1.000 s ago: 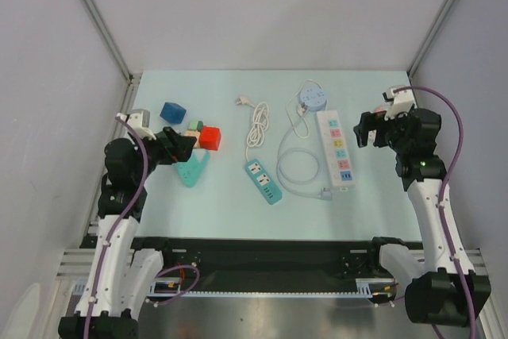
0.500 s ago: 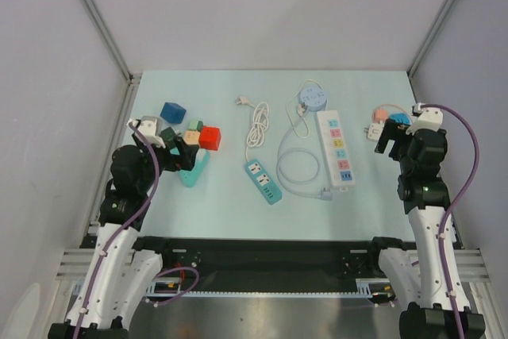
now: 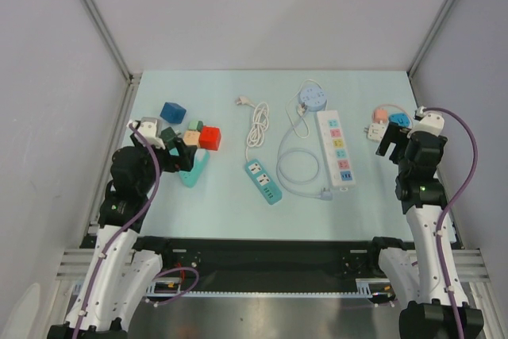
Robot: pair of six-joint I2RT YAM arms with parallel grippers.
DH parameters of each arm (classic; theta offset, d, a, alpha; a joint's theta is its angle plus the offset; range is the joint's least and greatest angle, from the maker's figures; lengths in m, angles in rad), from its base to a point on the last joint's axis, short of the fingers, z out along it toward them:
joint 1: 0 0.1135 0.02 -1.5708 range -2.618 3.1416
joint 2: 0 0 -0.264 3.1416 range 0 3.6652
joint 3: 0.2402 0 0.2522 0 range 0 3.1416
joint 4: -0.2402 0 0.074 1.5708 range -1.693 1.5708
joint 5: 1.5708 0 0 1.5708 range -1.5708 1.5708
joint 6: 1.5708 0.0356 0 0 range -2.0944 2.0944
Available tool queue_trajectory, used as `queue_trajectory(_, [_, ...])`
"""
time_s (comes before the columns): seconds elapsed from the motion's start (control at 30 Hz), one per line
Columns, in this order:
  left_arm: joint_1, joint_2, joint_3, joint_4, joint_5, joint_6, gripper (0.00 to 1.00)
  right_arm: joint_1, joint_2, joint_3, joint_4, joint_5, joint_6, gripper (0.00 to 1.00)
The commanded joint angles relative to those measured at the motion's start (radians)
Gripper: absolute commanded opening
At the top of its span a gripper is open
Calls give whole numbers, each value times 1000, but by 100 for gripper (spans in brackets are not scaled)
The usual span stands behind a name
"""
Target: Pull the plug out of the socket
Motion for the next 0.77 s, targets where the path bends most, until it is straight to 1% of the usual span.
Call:
queue_trajectory(0.0, [-7, -7, -5, 16, -16, 24, 99, -7, -25, -5, 57, 24, 12, 100])
queue_trajectory(0.67, [-9, -2, -6, 12, -33, 30, 99, -8, -21, -15, 74, 29, -23, 100])
queue_trajectory(0.73, [-9, -2, -6, 12, -36, 30, 99, -8, -14, 2, 77, 12, -49, 100])
